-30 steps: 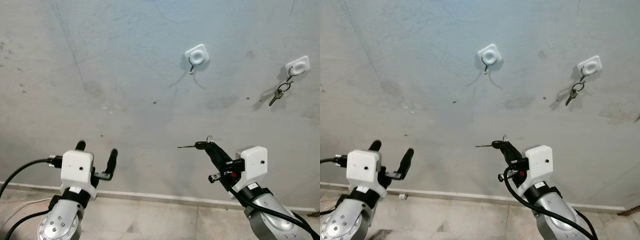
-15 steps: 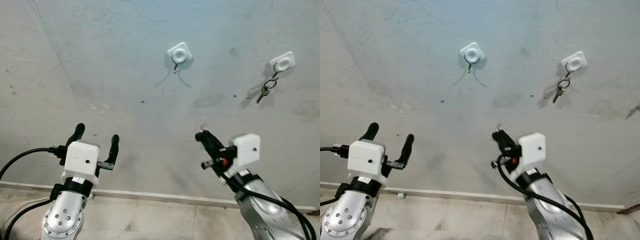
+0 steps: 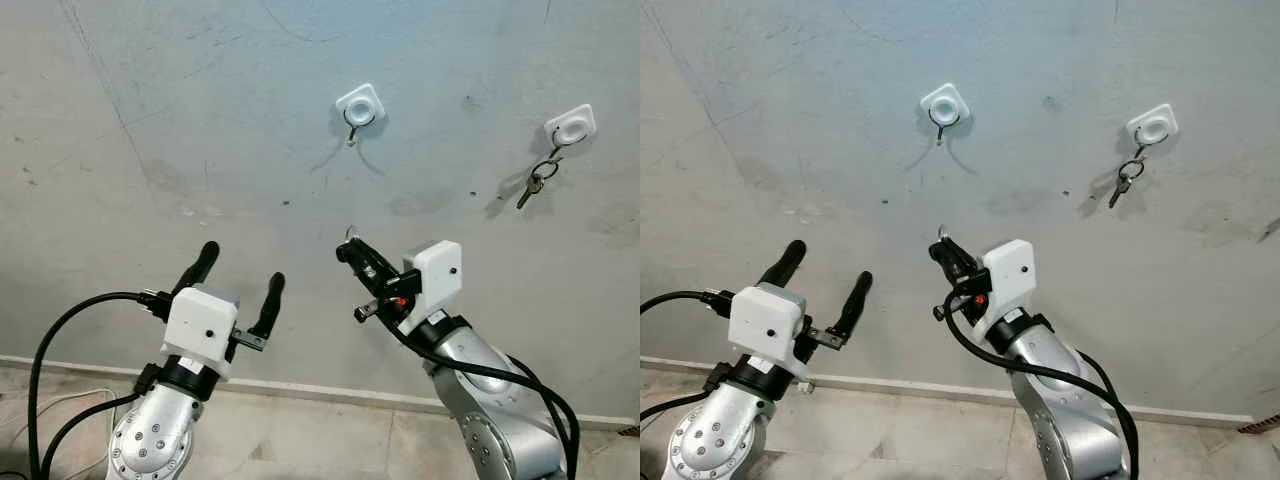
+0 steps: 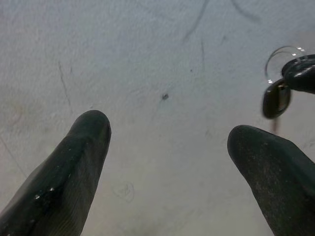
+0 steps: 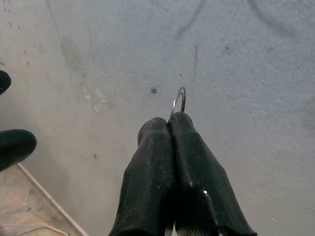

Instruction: Hang keys on a hook

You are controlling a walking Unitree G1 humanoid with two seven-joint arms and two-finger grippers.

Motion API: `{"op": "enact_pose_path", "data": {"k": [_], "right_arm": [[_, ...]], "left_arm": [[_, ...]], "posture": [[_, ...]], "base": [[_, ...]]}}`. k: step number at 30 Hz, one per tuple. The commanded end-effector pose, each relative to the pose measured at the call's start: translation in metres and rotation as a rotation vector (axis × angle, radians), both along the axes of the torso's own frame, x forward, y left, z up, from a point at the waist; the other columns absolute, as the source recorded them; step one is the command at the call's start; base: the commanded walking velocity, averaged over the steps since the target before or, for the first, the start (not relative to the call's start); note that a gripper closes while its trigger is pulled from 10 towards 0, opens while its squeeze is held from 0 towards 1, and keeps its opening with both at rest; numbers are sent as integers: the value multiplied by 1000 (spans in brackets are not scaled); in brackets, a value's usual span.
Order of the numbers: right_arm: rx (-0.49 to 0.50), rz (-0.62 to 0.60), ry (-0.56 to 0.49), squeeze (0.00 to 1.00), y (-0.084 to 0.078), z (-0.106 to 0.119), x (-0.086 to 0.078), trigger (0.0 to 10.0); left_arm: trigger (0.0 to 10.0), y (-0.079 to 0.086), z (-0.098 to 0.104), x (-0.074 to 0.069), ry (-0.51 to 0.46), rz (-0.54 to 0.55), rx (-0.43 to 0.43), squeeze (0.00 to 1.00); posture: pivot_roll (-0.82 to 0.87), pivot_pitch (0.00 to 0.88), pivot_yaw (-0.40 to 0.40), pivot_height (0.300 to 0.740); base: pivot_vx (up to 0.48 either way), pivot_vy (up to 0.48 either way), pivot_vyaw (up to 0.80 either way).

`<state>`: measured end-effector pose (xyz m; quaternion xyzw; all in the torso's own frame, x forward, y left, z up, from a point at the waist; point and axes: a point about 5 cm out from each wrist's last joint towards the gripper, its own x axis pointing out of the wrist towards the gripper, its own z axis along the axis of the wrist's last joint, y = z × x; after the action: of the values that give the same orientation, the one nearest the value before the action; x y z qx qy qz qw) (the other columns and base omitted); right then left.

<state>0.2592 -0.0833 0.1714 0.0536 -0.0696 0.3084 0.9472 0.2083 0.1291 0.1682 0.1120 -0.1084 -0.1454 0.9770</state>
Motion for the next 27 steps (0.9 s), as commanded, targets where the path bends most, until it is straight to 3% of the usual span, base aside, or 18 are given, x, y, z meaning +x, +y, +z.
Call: {"op": "enact_pose_path", "data": {"k": [1,12,27], "right_arm": [[9,1,-26,0,2,5,3,10000],[70,28,-106,0,15,27,27,10000],[144,37,-167,0,15,48,49,10000]], "left_arm": [[10000,-1,4,1,-22,-6,5,0],[10000,-4,6,5,-37,-24,-10,0],[10000,-5,10,11,-47,-34,-48,0]], "posture": [[135,108,-5,740],[131,117,-3,740],[133,116,0,740]], "base": [[0,0,0],[0,0,0],[0,0,0]]}}
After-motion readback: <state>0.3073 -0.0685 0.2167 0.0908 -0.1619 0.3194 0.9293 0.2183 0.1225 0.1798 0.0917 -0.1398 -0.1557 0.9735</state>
